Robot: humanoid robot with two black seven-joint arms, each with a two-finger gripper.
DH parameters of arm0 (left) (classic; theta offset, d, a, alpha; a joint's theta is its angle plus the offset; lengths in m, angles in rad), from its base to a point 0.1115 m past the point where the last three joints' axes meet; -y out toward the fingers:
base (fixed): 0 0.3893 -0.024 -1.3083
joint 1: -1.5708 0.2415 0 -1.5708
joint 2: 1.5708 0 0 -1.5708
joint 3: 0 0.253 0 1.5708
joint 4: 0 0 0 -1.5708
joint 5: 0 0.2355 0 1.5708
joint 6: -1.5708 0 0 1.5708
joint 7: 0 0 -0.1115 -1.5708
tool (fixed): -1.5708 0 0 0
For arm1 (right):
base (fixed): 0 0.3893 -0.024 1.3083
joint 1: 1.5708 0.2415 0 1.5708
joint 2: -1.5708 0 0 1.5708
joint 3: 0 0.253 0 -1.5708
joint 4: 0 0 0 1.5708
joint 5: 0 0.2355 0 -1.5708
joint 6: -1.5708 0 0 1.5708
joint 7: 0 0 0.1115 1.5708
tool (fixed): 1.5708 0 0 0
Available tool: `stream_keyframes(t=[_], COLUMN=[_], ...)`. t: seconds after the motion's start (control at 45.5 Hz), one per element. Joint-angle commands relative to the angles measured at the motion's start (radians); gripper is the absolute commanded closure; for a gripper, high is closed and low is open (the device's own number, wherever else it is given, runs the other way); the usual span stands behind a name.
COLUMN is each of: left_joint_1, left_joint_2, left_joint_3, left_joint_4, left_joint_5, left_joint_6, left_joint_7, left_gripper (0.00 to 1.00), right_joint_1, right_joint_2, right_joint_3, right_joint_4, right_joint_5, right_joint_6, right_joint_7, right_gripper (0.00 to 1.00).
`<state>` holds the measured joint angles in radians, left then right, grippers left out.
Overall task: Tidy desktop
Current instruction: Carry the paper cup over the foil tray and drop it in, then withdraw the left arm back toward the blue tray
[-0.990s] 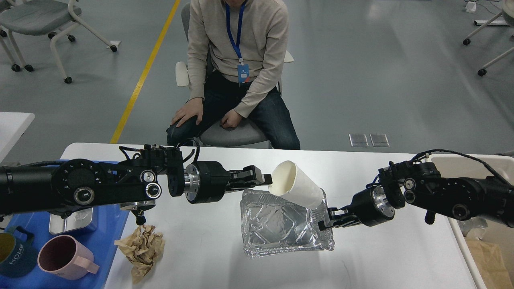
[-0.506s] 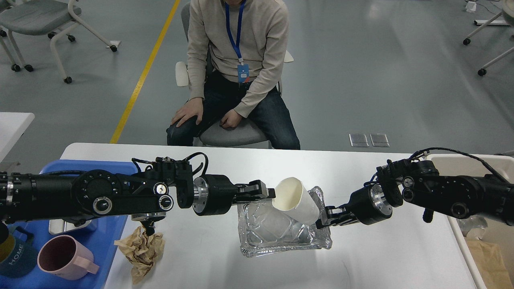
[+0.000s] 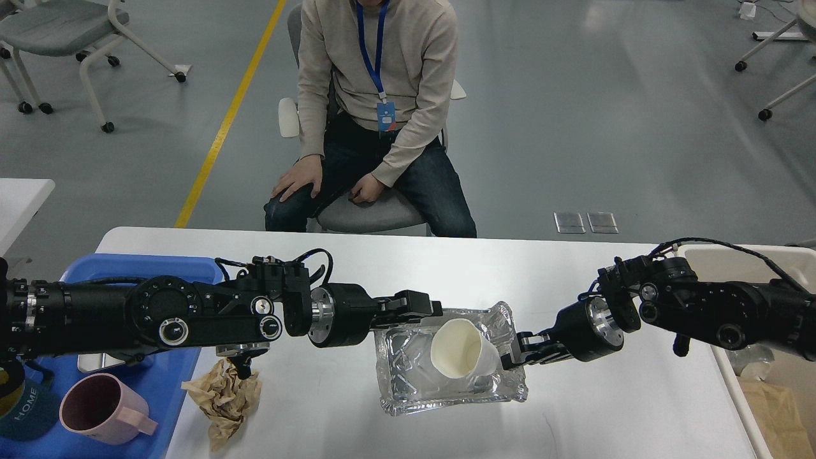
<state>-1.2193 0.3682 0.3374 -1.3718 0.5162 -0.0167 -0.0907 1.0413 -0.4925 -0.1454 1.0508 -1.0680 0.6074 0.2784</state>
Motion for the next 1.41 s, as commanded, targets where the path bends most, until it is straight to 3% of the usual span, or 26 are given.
stream_keyframes(t=[0.0,0.374,0.594,0.968,1.386], left_joint_1=[0.004,0.007,0.006,0.018,0.018], left_joint_2=[0.002,-0.006,0.087,0.33,0.719], left_joint_3=[-0.009,-0.046,-0.089,-0.08,-0.075], left_joint_4=[0.0,0.02,0.013,-0.019,-0.204], left_joint_5=[-0.01,-0.048,-0.07,-0.068,-0.041], left_joint_6=[0.004,0.053,0.037,0.018,0.031], left_joint_7=[-0.001,-0.006,-0.007,-0.009,-0.011], left_gripper=[0.36,0.36,0.36,0.35,0.3], right_joint_1=[-0.003,-0.006,-0.017,-0.02,-0.021], right_joint_2=[-0.001,-0.012,-0.015,-0.038,-0.044], right_joint_3=[-0.013,-0.016,-0.017,-0.017,-0.017], right_joint_4=[-0.002,0.003,0.0,0.0,0.003], right_joint_5=[-0.003,-0.001,-0.003,-0.003,-0.003], right_joint_6=[0.0,0.0,-0.001,-0.003,-0.008], right_joint_7=[0.004,0.004,0.01,0.01,0.01], right_gripper=[1.0,1.0,1.0,1.0,1.0])
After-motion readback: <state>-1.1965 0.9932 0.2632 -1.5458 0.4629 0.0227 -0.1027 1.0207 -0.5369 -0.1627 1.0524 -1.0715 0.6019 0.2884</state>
